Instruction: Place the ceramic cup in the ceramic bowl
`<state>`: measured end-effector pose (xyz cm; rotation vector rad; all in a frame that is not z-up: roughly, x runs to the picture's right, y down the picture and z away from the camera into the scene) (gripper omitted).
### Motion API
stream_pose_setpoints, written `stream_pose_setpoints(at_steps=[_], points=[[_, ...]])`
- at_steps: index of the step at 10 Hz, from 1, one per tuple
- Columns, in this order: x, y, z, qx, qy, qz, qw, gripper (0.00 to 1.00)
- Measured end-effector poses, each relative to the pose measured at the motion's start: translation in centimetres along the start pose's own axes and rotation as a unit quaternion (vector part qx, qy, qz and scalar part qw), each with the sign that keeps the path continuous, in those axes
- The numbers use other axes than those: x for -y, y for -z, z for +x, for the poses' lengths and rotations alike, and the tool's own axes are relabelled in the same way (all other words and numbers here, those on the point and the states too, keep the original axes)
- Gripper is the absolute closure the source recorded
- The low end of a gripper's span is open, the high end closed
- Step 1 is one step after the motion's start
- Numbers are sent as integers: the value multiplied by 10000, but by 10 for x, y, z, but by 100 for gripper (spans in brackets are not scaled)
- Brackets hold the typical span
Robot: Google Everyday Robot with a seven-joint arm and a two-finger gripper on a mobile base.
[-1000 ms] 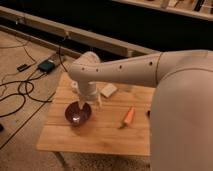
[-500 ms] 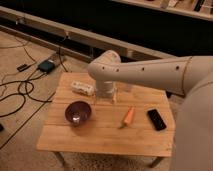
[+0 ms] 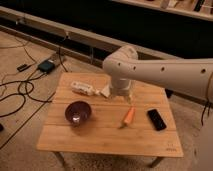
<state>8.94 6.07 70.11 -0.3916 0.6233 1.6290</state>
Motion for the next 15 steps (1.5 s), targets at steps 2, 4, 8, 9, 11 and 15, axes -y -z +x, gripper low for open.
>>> stream_pose_setpoints(at_steps=[2, 4, 8, 9, 11, 15], points=[[19, 4, -9, -137, 351, 355, 9987, 35], [32, 7, -28, -168, 777, 872, 9930, 35], [35, 1, -74, 67, 1478, 1464, 9781, 35], [34, 0, -83, 168, 1512, 1462, 9775, 35], [35, 0, -101, 488, 1411, 1255, 9808, 35], [52, 4, -112, 891, 1342, 808, 9836, 35]])
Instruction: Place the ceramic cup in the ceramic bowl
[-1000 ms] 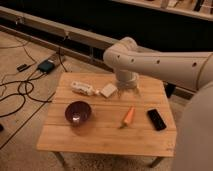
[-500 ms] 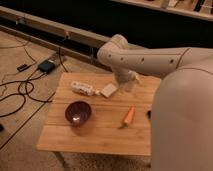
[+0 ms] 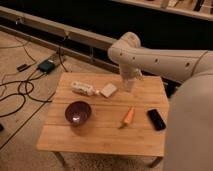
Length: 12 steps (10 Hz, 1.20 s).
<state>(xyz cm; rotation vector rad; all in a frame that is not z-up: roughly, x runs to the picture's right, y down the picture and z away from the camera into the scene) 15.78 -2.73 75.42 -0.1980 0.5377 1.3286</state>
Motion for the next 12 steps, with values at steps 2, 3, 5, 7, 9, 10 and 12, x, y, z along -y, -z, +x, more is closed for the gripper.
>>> stream_pose_setpoints(at_steps=[2, 3, 5, 7, 9, 10, 12], points=[[-4, 1, -1, 13, 30, -20, 10000, 35], [-4, 1, -2, 20, 31, -25, 10000, 35], [-2, 0, -1, 13, 18, -21, 10000, 35], [-5, 1, -2, 20, 37, -27, 10000, 35], [-5, 1, -2, 21, 42, -28, 10000, 35], [-4, 1, -2, 21, 68, -28, 10000, 35], [-2, -2, -4, 47, 280, -64, 9996, 35]])
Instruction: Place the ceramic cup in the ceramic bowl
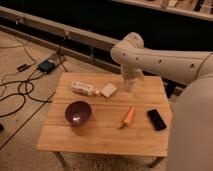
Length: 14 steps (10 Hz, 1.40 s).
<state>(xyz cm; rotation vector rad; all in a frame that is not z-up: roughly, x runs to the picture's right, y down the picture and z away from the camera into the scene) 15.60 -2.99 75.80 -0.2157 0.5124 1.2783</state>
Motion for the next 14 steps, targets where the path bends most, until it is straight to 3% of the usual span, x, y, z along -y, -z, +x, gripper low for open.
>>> stream_pose_setpoints(at_steps=[6, 11, 14], points=[[31, -19, -41, 166, 855, -49, 9962, 35], [7, -46, -68, 167, 1772, -171, 9839, 35], [1, -67, -83, 141, 1987, -274, 9796, 35]])
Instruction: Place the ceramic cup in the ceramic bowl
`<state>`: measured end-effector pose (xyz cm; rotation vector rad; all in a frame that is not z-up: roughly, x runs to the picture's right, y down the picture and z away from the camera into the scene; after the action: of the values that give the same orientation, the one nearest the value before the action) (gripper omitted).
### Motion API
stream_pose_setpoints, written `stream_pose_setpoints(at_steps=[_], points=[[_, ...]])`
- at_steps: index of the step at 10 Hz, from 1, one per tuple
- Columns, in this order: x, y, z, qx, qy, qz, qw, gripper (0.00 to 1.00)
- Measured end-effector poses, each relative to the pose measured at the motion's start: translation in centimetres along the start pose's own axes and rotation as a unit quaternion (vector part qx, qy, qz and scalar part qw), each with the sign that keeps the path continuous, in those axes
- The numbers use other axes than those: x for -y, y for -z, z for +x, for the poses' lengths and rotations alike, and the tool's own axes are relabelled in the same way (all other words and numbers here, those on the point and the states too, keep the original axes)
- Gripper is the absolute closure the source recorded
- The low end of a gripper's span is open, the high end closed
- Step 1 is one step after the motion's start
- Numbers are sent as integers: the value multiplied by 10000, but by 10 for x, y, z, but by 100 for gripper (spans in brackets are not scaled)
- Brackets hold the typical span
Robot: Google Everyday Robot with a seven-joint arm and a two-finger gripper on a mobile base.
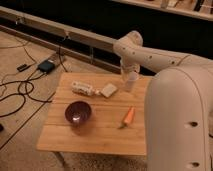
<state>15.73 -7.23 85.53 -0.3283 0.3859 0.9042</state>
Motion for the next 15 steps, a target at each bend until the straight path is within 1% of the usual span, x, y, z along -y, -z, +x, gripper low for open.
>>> stream_pose_setpoints(at_steps=[3, 6, 9, 10, 12, 13, 14, 15], points=[[4, -18, -10, 8, 75, -176, 9998, 35], [-1, -39, -18, -36, 258, -331, 9991, 35], [-7, -59, -22, -94, 424, -441, 9981, 35], [-7, -68, -23, -109, 459, -479, 9977, 35], [-7, -79, -22, -155, 481, -535, 9973, 35], [-10, -84, -21, -177, 477, -588, 9970, 37], [-12, -86, -19, -190, 470, -619, 9968, 42], [-14, -87, -17, -205, 465, -660, 9965, 52]])
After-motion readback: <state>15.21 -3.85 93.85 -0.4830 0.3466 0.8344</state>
